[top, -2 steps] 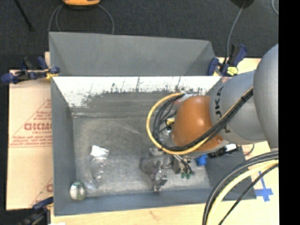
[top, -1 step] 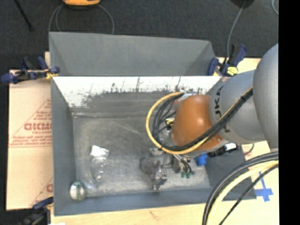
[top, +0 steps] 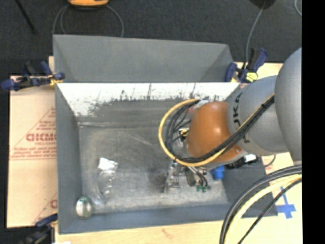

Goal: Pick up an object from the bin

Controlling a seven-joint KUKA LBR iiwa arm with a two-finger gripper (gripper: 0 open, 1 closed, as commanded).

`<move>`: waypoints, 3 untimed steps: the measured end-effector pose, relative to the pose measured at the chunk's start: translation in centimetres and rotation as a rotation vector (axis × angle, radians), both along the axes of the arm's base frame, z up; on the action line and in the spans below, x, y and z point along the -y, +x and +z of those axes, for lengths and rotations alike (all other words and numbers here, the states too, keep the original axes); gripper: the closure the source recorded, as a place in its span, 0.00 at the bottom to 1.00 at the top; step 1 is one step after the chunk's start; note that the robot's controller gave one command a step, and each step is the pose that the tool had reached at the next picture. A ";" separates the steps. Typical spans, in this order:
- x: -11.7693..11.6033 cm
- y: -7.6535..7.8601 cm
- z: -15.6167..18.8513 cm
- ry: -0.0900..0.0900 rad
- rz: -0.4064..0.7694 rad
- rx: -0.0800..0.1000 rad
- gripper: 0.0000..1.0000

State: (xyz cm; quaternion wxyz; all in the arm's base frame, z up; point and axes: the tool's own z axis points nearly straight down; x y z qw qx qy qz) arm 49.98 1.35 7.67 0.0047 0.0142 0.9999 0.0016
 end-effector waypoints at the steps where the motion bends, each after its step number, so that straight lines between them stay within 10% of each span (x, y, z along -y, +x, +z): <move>1: 0.0 0.1 1.5 -0.001 0.002 -0.003 1.00; 3: 0.0 0.5 8.7 -0.001 0.004 0.000 1.00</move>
Offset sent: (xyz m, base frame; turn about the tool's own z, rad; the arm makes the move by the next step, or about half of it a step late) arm 0.0000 0.0000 0.0142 0.0000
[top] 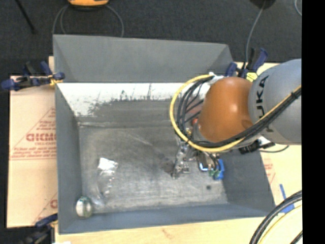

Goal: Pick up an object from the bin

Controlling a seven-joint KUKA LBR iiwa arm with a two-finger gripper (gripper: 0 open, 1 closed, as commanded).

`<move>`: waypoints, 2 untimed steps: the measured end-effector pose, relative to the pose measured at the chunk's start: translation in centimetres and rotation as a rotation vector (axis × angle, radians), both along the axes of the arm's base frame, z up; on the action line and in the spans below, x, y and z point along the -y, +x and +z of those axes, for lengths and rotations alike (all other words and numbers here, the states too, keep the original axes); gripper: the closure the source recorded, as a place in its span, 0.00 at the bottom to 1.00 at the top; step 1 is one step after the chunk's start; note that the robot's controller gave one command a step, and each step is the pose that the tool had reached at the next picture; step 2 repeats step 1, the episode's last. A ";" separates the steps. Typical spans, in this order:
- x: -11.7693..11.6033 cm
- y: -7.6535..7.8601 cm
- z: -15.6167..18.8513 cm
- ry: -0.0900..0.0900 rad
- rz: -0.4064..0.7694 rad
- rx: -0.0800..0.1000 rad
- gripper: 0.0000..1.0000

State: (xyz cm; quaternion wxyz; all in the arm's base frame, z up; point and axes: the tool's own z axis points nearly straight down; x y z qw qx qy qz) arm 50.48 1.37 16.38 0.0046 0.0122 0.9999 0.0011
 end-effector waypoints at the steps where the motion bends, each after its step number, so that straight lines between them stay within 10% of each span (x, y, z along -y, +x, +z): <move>1: 0.0 0.2 3.5 0.000 0.002 -0.002 1.00; 2: 0.0 0.2 3.5 0.000 0.002 -0.002 1.00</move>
Offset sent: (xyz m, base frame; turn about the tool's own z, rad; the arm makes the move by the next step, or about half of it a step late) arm 0.0001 0.0001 0.0324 0.0000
